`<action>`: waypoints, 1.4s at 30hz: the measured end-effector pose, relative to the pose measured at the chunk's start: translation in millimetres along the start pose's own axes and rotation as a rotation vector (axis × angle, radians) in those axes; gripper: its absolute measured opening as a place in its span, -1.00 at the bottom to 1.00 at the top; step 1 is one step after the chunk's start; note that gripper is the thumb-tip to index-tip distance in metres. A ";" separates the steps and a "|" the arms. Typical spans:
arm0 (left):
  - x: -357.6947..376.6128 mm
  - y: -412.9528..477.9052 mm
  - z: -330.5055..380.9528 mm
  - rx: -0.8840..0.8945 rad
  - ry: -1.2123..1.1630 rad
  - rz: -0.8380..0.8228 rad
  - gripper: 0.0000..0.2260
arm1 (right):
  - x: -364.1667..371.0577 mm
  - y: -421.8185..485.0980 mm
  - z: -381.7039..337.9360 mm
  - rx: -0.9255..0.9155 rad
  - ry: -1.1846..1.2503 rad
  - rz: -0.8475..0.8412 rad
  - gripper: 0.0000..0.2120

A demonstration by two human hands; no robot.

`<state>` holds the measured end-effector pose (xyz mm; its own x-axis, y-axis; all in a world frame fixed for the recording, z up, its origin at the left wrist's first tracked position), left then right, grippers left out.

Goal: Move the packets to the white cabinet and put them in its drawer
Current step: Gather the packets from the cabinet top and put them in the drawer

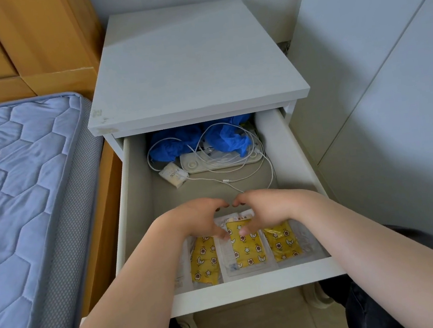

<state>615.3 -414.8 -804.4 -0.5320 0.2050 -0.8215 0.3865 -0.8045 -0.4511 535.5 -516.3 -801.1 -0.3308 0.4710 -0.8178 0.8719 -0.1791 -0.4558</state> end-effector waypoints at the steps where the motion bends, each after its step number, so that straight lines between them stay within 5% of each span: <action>1: -2.0 1.3 -0.3 -0.004 -0.005 0.028 -0.33 | -2.1 -0.1 0.2 -0.003 0.000 0.025 -0.26; 19: -55.9 -61.7 65.5 -0.035 0.252 0.529 -0.69 | -60.5 -77.8 -15.6 -0.103 -0.272 0.697 -0.71; 31: -7.4 -124.7 125.0 0.054 0.189 0.380 -0.73 | -28.4 -170.6 -9.5 -0.071 -0.212 0.672 -0.76; 42: -5.5 -129.9 135.1 0.048 0.387 0.483 -0.76 | -14.3 -182.8 -6.6 -0.158 -0.315 0.581 -0.80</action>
<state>466.3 -386.8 -694.1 0.0095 -0.0084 -0.9999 0.4767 -0.8790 0.0119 383.2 -484.6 -703.7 0.1386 0.0586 -0.9886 0.9743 -0.1871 0.1255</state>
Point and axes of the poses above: each hand's wrist, its own y-axis towards the middle knuckle, its own x-axis out of the palm, z = x × y, the point moved 6 cm from there along y, towards the middle knuckle, and after that the axes turned 11 degrees about z, right-handed, at the moved point
